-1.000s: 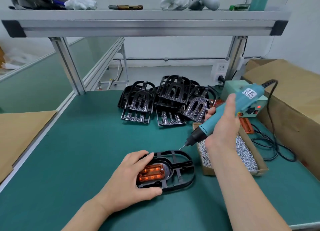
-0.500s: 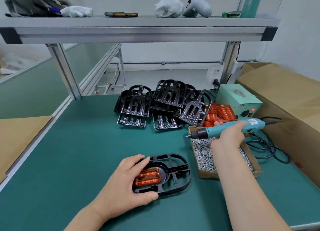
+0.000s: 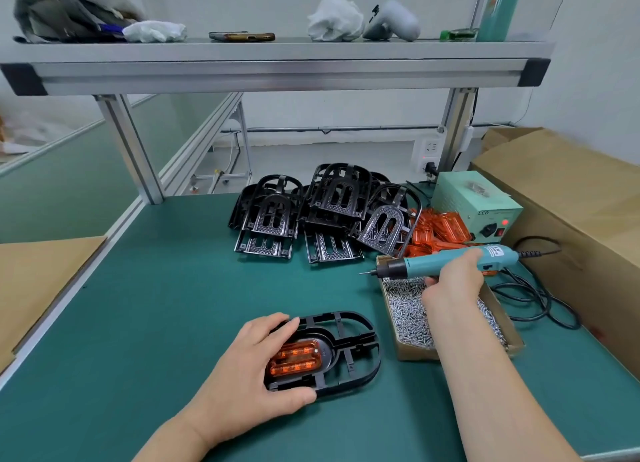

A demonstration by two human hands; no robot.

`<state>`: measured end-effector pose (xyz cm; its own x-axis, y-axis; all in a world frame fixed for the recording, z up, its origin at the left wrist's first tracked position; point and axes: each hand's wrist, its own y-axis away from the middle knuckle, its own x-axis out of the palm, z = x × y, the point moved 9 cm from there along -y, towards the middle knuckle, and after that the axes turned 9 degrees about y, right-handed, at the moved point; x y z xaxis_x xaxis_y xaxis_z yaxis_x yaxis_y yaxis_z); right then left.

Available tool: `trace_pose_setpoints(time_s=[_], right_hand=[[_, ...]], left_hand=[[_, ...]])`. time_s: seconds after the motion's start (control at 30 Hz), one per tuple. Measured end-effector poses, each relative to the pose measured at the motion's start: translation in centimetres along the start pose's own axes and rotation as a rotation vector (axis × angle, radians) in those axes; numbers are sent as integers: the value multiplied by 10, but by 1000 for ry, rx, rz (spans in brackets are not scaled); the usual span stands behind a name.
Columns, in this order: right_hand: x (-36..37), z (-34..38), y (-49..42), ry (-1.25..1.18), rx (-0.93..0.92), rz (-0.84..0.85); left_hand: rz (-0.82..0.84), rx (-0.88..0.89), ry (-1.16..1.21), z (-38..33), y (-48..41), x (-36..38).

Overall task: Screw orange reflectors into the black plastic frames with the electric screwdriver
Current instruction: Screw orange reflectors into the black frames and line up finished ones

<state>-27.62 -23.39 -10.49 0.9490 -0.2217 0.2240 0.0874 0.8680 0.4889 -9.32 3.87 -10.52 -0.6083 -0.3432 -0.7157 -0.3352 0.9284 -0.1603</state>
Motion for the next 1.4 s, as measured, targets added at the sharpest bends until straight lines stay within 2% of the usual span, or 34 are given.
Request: trace_pose_setpoints(time_s=[0.63, 1.07, 1.27, 1.4], right_hand=[[-10, 4, 17, -237, 152, 254], [-29, -11, 40, -172, 182, 317], [-17, -22, 42, -129, 208, 442], [-10, -25, 44, -32, 154, 545]], left_hand=[[-19, 23, -25, 4, -1, 2], [-17, 20, -17, 5, -1, 2], [-16, 17, -15, 5, -1, 2], [-19, 9, -14, 5, -1, 1]])
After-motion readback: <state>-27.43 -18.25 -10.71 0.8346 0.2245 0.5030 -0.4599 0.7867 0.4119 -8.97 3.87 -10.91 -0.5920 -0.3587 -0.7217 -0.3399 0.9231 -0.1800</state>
